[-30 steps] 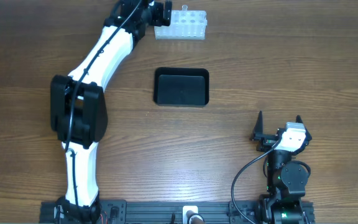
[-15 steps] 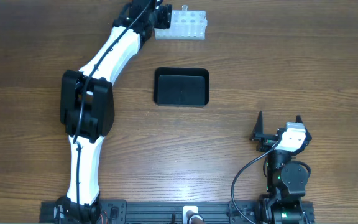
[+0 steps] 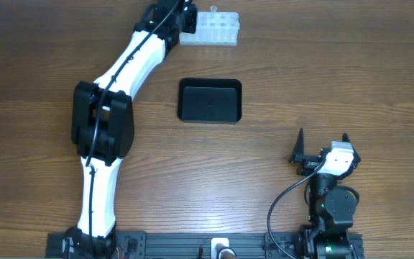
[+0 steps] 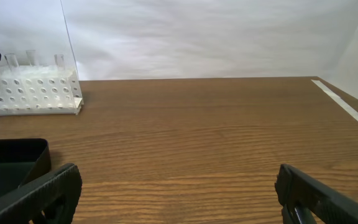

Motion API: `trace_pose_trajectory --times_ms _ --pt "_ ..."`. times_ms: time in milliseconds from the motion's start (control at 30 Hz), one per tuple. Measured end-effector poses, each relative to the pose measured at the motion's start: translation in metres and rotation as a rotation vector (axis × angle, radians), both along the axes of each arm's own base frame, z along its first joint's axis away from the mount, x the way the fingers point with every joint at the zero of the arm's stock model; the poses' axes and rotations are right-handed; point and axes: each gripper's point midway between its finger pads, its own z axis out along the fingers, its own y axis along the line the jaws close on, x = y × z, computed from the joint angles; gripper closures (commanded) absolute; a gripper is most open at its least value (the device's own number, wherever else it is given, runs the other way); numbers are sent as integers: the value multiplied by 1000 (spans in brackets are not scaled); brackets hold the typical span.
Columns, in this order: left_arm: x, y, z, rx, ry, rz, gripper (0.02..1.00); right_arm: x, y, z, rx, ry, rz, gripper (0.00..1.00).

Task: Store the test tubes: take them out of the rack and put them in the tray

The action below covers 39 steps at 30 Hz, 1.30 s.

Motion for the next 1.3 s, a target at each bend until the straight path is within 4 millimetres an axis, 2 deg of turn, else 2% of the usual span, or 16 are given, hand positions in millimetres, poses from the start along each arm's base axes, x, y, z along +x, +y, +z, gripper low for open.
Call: trace_pose_trajectory --times_ms 33,233,400,1033,1100,1167,1300 --pt "0 0 0 0 0 -1 759 0 0 0 0 0 0 9" --pt "0 0 0 0 0 0 803 0 0 0 0 0 0 7" --pt "1 1 2 0 -8 5 879 0 0 0 1 0 0 7" --pt "2 1 6 15 -23 11 888 0 0 0 1 0 0 7" --pt "0 0 15 25 -33 6 886 0 0 0 0 0 0 7" --pt "-3 -1 37 27 -64 5 888 0 0 0 1 0 0 9" --pt "-18 1 113 13 -164 -1 888 0 0 0 1 0 0 7"
